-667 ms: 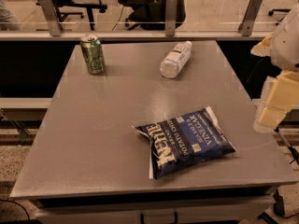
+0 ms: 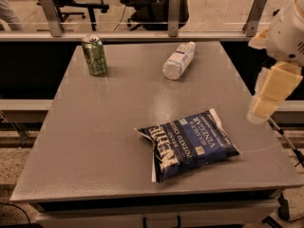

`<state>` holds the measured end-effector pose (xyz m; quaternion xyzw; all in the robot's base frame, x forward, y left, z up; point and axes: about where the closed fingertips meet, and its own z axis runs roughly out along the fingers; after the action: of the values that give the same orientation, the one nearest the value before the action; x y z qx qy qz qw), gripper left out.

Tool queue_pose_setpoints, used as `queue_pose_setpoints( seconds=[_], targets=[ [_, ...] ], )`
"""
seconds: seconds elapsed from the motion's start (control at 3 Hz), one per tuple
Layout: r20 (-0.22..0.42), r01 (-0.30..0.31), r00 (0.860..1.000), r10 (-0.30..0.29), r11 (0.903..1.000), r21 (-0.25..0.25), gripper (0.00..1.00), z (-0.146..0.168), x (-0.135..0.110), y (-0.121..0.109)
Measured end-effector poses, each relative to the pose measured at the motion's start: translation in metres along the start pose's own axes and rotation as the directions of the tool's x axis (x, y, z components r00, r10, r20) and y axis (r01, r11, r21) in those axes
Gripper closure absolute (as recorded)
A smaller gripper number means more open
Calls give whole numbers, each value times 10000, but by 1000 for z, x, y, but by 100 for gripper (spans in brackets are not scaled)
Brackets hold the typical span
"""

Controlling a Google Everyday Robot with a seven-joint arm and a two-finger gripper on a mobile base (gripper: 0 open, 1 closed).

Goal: Pick green can

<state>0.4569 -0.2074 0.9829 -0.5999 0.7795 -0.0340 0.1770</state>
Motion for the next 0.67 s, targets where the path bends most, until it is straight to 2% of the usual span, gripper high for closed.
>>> queue_pose_setpoints(
  seconds=[0.33,0.67],
  targets=[
    [377,-34,9993,28,9998,171,0,10,-22,-23],
    [909,-302,9954,292,9995,102,0,38,-48,-49]
  ],
)
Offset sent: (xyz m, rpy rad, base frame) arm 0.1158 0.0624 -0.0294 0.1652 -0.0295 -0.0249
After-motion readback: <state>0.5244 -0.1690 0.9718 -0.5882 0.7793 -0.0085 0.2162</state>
